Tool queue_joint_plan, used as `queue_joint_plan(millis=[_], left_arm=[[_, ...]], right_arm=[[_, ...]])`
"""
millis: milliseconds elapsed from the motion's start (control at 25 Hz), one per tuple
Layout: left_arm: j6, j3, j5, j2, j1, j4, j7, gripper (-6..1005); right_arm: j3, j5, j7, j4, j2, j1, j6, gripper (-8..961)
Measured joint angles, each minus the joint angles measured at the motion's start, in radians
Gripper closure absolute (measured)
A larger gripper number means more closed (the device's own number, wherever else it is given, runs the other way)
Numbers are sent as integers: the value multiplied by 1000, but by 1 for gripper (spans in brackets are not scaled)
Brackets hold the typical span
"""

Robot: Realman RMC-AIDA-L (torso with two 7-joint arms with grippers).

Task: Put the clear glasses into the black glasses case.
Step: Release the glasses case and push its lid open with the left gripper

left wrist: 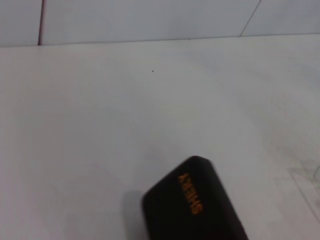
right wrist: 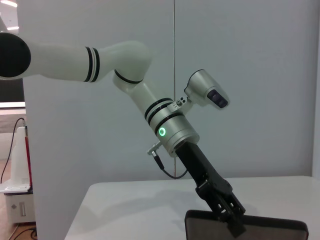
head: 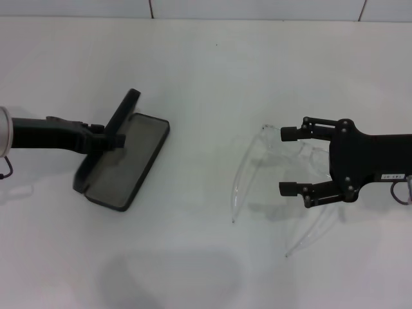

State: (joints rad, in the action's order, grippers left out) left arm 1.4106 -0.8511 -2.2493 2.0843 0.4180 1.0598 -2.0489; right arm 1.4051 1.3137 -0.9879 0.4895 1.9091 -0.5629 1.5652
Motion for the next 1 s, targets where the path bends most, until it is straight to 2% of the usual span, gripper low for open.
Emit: queue_joint_plan(millis=[40, 320, 560, 640, 920, 1000], left_arm=[[0, 0, -1, -1, 0, -1, -3, 320], [-4, 0, -2, -5, 14, -11, 31, 513], [-43, 0, -3, -7, 59, -47, 103, 614], [-55, 0, -3, -7, 86, -51, 143, 644], [-89, -13, 33, 3, 200, -90, 404, 751], [-115, -40, 51, 3, 234, -120, 457, 863]], right_arm=[[0, 0, 0, 0, 0, 0, 0, 67], [6, 18, 0, 1, 2, 1, 16, 66], [5, 119, 50, 16, 22, 2, 85, 67], [4, 156, 121, 30, 41, 26, 129, 67], [2, 159, 173, 39, 58, 56, 135, 67], [4, 160, 186, 33, 66, 65, 125, 66]])
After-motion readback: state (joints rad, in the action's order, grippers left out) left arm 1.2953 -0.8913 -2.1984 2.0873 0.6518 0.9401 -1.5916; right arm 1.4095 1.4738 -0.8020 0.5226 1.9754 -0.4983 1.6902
